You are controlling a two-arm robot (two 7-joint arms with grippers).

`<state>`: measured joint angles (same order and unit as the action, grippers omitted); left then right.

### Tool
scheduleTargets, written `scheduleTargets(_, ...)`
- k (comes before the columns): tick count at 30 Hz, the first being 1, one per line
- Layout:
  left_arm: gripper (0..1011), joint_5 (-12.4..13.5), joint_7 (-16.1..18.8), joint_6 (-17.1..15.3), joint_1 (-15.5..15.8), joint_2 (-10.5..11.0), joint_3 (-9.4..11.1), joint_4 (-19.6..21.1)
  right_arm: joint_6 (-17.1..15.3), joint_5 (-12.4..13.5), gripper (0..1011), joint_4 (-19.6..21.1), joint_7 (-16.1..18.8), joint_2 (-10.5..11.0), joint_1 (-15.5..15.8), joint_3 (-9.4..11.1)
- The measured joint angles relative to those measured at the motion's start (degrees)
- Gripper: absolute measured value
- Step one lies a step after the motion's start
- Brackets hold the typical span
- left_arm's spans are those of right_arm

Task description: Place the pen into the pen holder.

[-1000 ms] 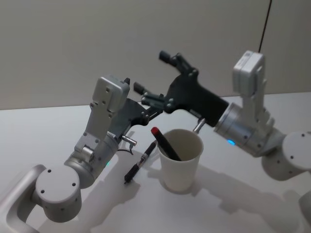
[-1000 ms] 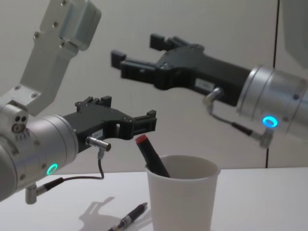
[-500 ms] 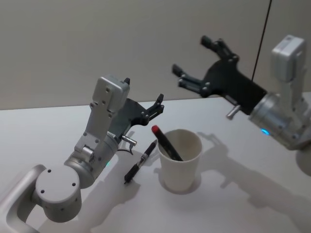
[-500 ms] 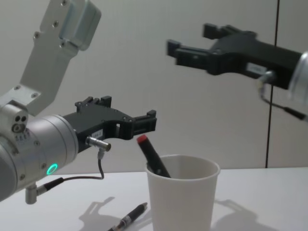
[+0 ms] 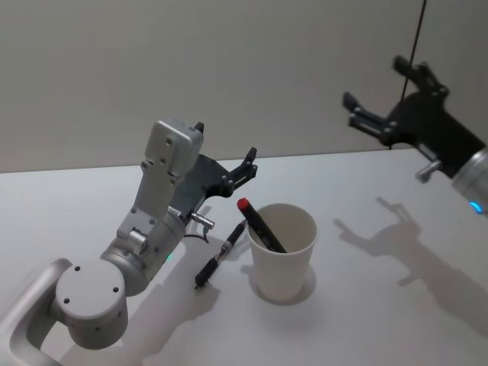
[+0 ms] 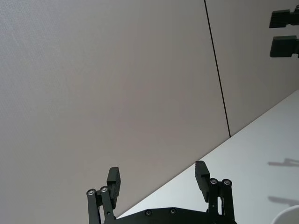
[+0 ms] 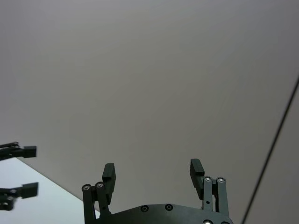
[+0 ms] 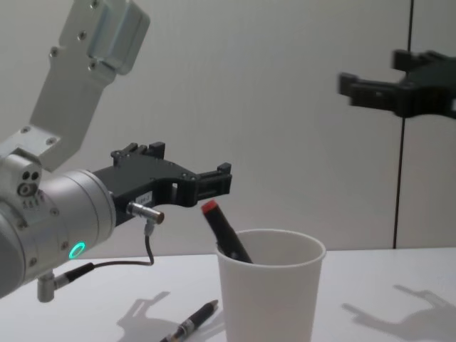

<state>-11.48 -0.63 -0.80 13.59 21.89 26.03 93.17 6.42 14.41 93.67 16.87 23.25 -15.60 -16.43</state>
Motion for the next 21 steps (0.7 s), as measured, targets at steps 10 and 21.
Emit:
scheduleTargets(10,1001,0.0,0.0,0.0,0.0,0.0,0.0,0.0,-3.4,1.0,1001,1.6,-5.5,3.7,2.7,2.8)
scheduleTargets(21,1001,0.0,0.0,0.0,0.0,0.0,0.0,0.0,-7.7,2.6,1002,2.4,-12.3,7.8,5.7,6.4)
